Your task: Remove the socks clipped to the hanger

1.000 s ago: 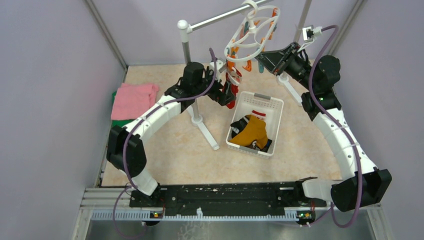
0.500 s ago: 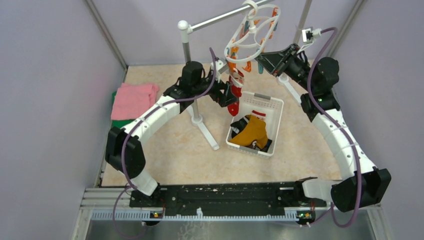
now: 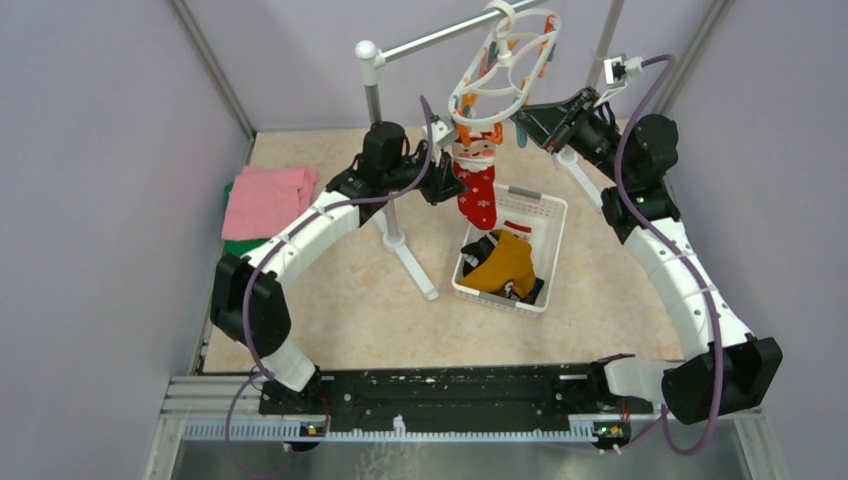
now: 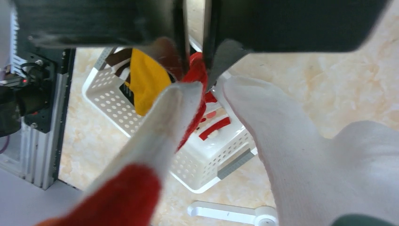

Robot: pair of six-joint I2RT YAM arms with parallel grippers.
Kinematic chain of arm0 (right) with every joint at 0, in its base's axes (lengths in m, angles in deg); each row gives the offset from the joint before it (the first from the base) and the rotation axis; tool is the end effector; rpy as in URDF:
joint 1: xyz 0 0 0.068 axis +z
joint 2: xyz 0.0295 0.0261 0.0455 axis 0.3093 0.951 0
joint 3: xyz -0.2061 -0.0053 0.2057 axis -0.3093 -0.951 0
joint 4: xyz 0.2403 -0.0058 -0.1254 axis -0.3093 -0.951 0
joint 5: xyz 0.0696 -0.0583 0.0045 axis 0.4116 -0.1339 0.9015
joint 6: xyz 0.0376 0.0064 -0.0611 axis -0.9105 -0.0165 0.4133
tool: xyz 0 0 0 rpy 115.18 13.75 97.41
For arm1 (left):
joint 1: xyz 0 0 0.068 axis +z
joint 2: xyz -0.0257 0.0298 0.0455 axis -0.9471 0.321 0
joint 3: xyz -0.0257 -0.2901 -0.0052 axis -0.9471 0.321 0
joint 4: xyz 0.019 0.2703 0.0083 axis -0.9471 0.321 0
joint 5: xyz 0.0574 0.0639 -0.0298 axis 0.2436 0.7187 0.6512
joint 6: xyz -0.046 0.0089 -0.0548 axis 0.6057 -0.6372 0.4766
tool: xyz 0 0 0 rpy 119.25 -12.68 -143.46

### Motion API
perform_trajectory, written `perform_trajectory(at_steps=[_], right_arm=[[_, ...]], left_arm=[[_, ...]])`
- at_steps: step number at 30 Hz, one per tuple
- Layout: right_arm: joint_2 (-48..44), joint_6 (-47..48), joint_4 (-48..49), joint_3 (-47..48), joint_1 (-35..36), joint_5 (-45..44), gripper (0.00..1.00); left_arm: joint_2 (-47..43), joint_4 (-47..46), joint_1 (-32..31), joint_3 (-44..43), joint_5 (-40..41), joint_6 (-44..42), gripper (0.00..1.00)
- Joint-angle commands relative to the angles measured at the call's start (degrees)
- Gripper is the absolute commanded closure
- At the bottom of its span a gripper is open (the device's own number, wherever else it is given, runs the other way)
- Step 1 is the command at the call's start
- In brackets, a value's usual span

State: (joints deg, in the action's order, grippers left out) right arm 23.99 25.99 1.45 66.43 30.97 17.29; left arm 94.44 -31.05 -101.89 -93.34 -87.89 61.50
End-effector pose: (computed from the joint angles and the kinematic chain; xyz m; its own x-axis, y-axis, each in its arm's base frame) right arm 0.2823 0.0997 0.4819 -0.2324 0.4981 -0.8354 -0.7369 0.4704 0.4855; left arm 0.3379 -0.2414 0.3588 -0.2742 0.1745 -0.9457 0.8977 0.3991 -0.1866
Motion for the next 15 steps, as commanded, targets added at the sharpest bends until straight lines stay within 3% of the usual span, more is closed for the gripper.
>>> perform_trajectory(at_steps=[1,3,5,10,15], right_arm=[[-0.3,-0.3,-4.8,0.4,-0.7,0.6,0.81],[-0.3,0.2,-5.7,0.8,-0.8,0.5,0.75],[-0.4,0.8,-6.5,1.0,-0.7,0.4,0.67],[-2.3,3.8,-8.0,-1.0,-0.8,1.1,0.37],[-5.8,7.2,-9.1,-5.3,-0.8,5.4,0.23]], left_arm=[[-3.3,-1.1,0.8,-1.6,-3.4,2.4,0.88],[-4.0,-0.7,0.8,-1.3,-4.2,3.4,1.00],[-4.8,-0.5,0.8,-1.0,-5.0,4.3,1.00],[-6.5,0.2,0.8,-0.2,-7.6,6.2,1.00],[-7.9,0.1,0.8,1.4,-10.6,6.7,1.00]])
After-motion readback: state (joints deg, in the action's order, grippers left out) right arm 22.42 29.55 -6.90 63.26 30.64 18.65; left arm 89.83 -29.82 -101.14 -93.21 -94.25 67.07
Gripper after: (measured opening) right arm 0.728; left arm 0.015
